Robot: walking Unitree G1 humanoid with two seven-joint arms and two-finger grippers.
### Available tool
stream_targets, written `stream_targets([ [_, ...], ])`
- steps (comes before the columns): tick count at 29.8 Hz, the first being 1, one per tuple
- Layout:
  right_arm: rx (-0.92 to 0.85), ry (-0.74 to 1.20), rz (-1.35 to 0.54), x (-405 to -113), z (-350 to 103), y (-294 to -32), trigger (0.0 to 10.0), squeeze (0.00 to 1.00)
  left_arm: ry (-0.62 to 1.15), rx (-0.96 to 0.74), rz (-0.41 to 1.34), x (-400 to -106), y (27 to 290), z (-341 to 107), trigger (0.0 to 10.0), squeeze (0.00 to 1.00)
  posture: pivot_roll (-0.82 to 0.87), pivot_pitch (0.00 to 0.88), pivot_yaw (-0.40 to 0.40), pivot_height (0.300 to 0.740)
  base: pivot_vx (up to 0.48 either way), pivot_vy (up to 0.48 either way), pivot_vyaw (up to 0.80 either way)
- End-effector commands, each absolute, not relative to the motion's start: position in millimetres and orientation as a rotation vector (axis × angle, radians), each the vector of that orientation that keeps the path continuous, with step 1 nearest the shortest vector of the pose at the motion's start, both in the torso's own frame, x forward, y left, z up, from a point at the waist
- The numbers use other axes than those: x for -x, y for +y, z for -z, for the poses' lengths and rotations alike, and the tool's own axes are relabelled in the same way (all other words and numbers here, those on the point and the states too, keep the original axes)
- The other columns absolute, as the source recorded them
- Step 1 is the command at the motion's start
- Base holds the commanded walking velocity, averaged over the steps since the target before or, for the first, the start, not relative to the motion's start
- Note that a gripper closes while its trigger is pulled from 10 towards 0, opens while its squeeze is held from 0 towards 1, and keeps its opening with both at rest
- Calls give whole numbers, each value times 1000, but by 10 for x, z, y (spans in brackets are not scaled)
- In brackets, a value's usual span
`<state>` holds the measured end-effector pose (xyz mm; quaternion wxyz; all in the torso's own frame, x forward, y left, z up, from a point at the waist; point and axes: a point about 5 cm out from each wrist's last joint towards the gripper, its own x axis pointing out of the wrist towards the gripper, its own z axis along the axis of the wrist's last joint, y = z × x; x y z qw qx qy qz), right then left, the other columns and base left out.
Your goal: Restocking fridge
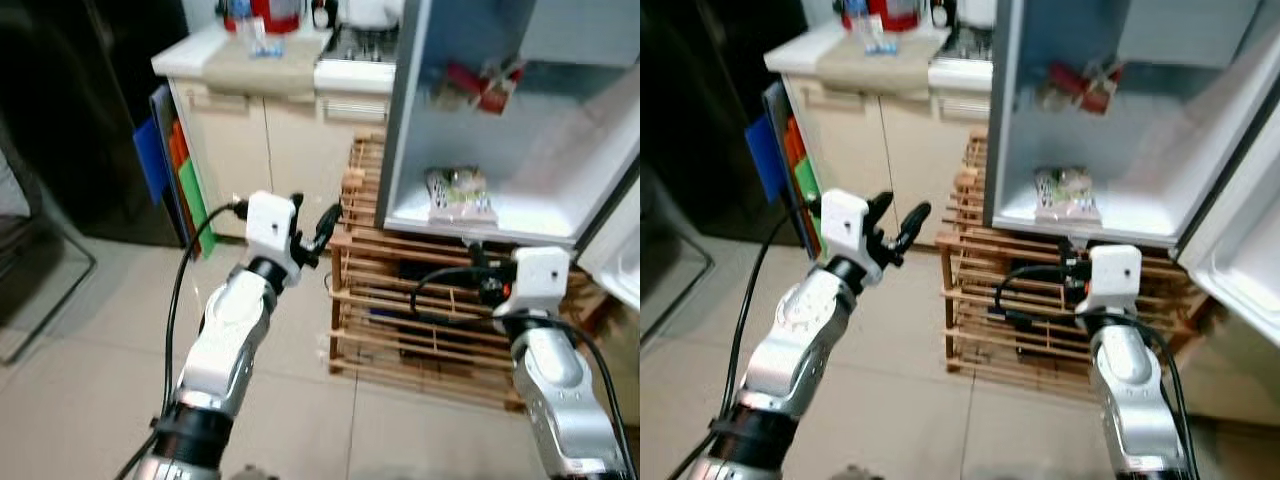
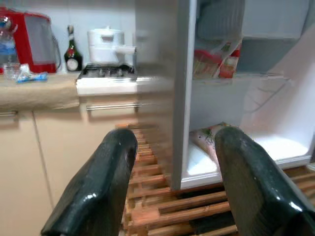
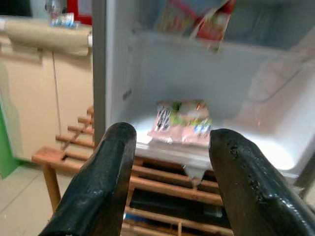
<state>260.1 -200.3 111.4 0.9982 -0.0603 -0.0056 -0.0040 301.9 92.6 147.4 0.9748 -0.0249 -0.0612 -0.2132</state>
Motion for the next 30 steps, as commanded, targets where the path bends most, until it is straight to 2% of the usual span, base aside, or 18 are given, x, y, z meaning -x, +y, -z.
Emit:
stream_targets([
  [1, 125, 2, 23, -2564, -1085, -2038, 10000, 0, -134, 58, 455, -3021, 839, -1505, 10000, 0, -192, 8, 17, 740, 461, 0, 0],
  [10, 134, 21, 50, -2629, -1047, -2085, 10000, 0, -127, 61, 475, -3048, 813, -1503, 10000, 0, -190, 9, 18, 740, 461, 0, 0],
  [16, 143, 24, 38, -2708, -1057, -2053, 10000, 0, -132, 61, 494, -3062, 774, -1522, 10000, 0, -185, 9, 16, 740, 461, 0, -800],
  [27, 144, 16, 40, -2807, -1074, -2012, 10000, 0, -158, 49, 535, -3060, 726, -1593, 10000, 0, -176, 27, 18, 740, 469, 0, 0],
  [30, 141, 24, 35, -2806, -1050, -1996, 10000, 0, -163, 51, 547, -3045, 715, -1608, 10000, 0, -175, 30, 20, 740, 480, 0, -752],
])
